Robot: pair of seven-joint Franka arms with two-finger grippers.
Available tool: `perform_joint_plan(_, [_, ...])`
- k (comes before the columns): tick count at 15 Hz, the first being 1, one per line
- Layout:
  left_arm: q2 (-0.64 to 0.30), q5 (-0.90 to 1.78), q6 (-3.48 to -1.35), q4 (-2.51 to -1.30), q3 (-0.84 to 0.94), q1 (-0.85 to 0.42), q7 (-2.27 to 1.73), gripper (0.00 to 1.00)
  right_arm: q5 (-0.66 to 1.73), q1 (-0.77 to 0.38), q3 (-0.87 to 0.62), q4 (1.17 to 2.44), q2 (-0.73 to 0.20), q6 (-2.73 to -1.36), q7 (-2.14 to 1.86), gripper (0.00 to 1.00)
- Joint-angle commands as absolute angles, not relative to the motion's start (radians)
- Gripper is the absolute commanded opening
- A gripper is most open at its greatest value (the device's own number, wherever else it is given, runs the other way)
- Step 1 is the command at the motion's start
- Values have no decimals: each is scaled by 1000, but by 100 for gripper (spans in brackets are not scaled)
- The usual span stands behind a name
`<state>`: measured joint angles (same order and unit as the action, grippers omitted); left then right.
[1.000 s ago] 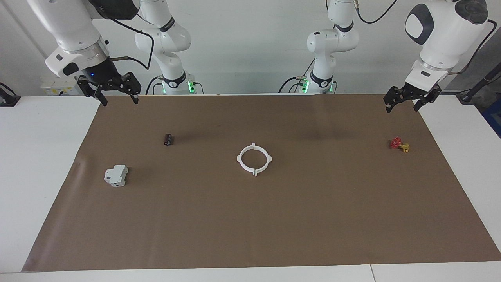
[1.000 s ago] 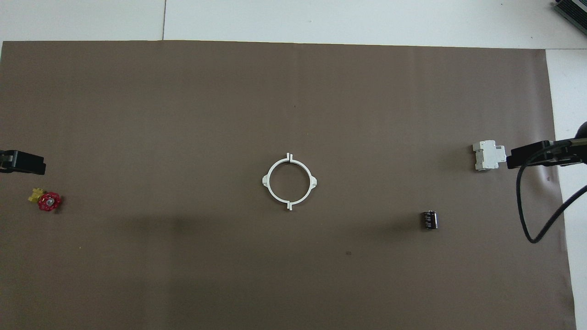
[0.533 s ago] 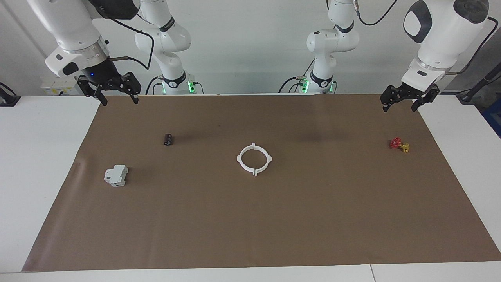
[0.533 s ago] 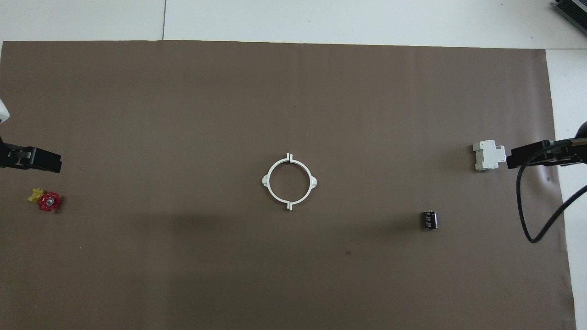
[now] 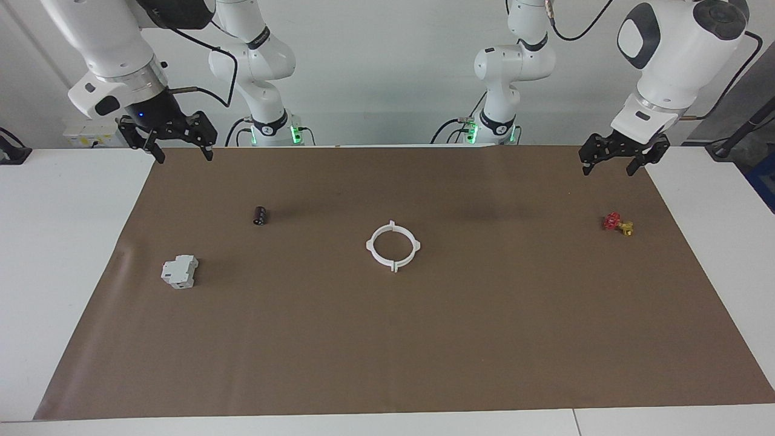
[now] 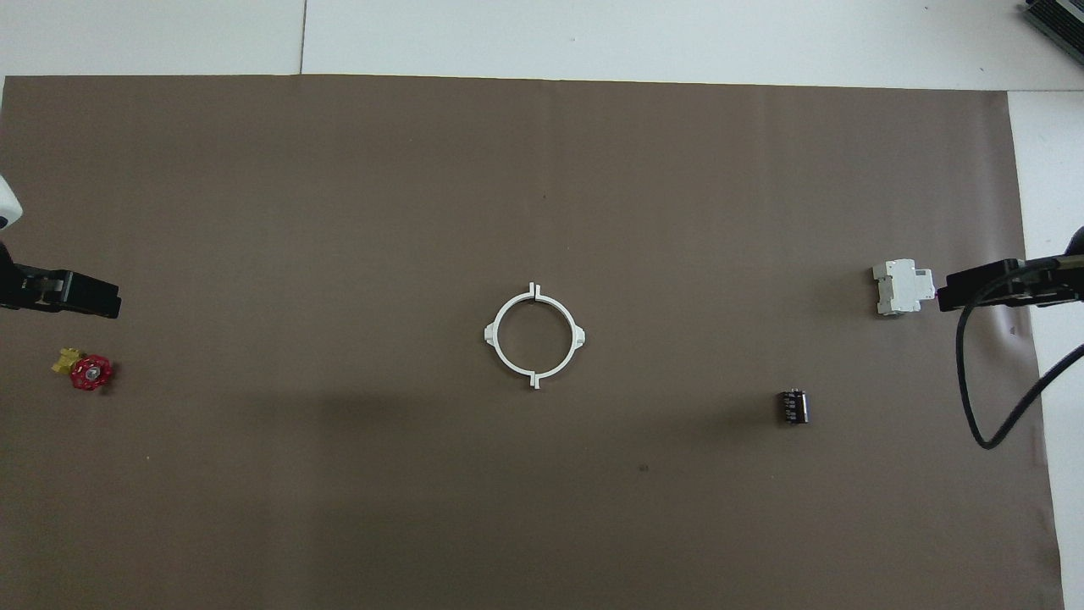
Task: Assemble drain pipe with both arms
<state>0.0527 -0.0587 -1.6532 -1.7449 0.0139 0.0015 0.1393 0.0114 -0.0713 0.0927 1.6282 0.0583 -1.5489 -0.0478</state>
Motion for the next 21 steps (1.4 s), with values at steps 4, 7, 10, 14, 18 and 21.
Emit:
perform_joint_plan(4, [20, -48, -1706, -1727, -3, -18, 132, 100, 11, -61, 89, 1632, 71, -1551, -32, 100])
perform_joint_plan(7, [25, -48, -1710, -1727, 2, -21, 130, 100, 11, -61, 89, 1634, 71, -1551, -34, 100])
perform_joint_plan(10, [25, -48, -1707, -1700, 3, -18, 129, 100, 11, -61, 89, 1634, 71, -1551, -34, 100])
perform_joint_plan(14, [25, -48, -1713, -1687, 2, -18, 123, 100, 11, -61, 90, 1634, 71, -1551, -32, 100])
perform_joint_plan(18, [26, -48, -1712, -1687, 2, -17, 121, 100, 11, -61, 91, 1634, 71, -1551, -34, 100])
perform_joint_plan(21, [26, -48, -1712, -1687, 2, -18, 121, 100, 11, -61, 91, 1634, 71, -1551, -34, 100])
